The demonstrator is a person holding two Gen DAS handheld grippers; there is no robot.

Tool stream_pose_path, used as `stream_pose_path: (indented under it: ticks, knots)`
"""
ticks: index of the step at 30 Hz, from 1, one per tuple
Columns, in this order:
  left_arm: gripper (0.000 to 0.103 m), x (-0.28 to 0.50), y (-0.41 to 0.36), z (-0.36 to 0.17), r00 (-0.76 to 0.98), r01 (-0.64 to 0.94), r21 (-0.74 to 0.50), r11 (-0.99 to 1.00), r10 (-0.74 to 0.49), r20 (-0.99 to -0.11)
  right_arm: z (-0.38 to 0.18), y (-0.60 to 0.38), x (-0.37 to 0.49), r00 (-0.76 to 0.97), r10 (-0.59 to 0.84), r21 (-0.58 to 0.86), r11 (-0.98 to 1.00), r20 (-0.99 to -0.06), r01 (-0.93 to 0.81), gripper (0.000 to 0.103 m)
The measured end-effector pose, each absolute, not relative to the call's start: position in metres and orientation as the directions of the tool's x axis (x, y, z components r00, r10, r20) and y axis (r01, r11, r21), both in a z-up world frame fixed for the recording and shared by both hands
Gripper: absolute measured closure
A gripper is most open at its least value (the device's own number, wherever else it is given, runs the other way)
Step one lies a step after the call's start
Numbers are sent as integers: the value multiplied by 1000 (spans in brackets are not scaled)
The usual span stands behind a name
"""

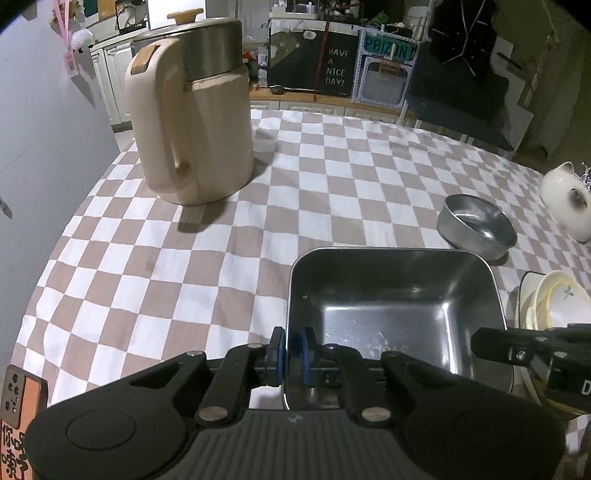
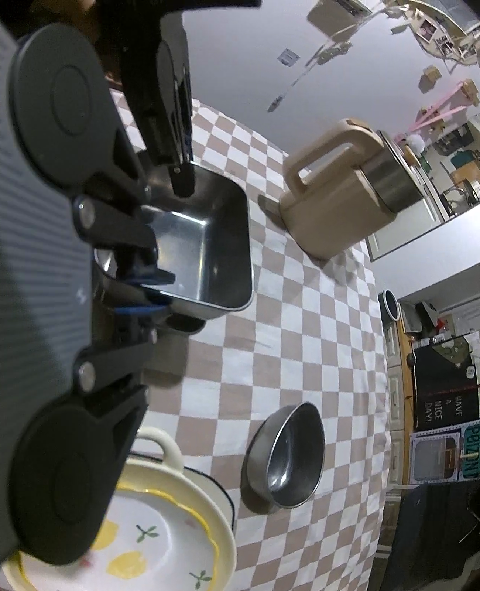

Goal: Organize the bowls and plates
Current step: 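Lower the second tray into the first steel tray with both grippers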

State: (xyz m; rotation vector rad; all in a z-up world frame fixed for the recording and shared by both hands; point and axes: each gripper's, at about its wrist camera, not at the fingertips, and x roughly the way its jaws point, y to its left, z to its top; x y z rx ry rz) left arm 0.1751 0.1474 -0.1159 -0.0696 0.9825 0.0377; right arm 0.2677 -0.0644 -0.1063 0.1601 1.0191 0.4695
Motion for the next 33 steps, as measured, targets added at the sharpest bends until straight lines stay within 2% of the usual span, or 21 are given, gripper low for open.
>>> stream_pose_path:
  ticks: [16, 33]
  knots:
    - [88, 184, 139, -131, 514, -19, 28, 999, 34, -857, -108, -56, 266, 445, 433, 306, 893, -784, -330, 88]
    - [86, 188, 143, -141, 481, -9, 29, 1000, 30, -876, -107, -53, 264, 448, 435, 281, 885, -781, -370, 90]
